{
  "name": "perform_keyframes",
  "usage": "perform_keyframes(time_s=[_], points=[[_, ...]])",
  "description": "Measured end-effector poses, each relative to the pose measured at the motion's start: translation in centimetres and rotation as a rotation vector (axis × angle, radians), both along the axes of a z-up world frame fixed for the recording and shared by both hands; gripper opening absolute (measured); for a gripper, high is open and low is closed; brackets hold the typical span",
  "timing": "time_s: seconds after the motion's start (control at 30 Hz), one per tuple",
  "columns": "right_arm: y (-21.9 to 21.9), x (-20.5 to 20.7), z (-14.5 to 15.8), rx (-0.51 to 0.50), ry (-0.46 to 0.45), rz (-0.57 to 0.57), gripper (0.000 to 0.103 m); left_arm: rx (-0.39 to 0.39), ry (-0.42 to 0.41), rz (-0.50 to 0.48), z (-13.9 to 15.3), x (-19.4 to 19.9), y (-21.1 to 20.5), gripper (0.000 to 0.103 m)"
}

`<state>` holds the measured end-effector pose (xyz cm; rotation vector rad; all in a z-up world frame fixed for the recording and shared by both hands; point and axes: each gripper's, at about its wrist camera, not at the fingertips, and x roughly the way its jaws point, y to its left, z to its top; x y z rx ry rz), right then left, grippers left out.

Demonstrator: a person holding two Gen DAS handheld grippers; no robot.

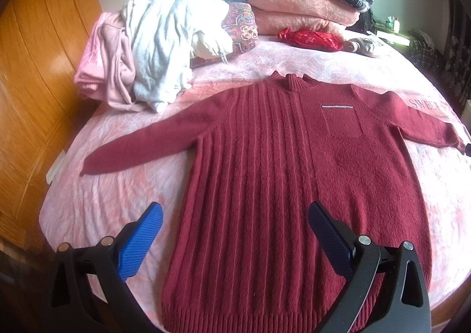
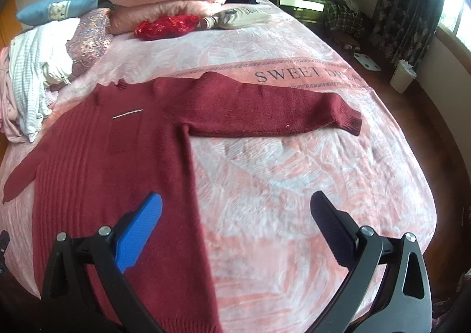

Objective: Fold small clothes
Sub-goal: 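Move the right tool to the sweater sleeve cuff and grasp it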

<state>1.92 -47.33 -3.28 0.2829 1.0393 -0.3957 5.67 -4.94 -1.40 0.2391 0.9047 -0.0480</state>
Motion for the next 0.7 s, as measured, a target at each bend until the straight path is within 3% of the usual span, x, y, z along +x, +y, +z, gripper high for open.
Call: perform_keyframes(time_s=[0.1, 0.2, 0.3, 0.4, 0.6, 0.63, 0.7], points=[[-5.8, 2.5, -2.4, 0.053, 0.039, -0.111, 0.100, -0.019, 0.037, 0.005, -1.1, 3.1, -0.8, 0.099], [-11.3, 5.0, -5.3, 0.097, 0.111, -0.159, 0.100, -0.054, 0.102, 0.012, -2.6, 6.8, -1.9, 0.099], [-15.0, 6.7, -7.6, 0.096, 0.186, -0.164, 0.100, -0.085, 0.107, 0.013, -3.6, 9.5, -3.2, 0.099], [-18.3, 7.5, -9.2, 0.118, 0.205, -0.200, 0.100, -0.103, 0.099, 0.003, -4.3, 11.6, -4.6, 0.099], [-24.2, 6.4, -12.7, 0.355, 0.155, -0.323, 0.099, -0.111, 0.094, -0.018, -5.8, 14.4, -7.2, 0.099], [-24.9, 6.1, -12.9, 0.362, 0.149, -0.341, 0.096, -0.111, 0.099, -0.016, -6.1, 14.7, -7.3, 0.099], [-25.7, 6.0, -13.3, 0.369, 0.146, -0.361, 0.080, -0.114, 0.113, -0.009, -6.7, 15.2, -7.6, 0.099]])
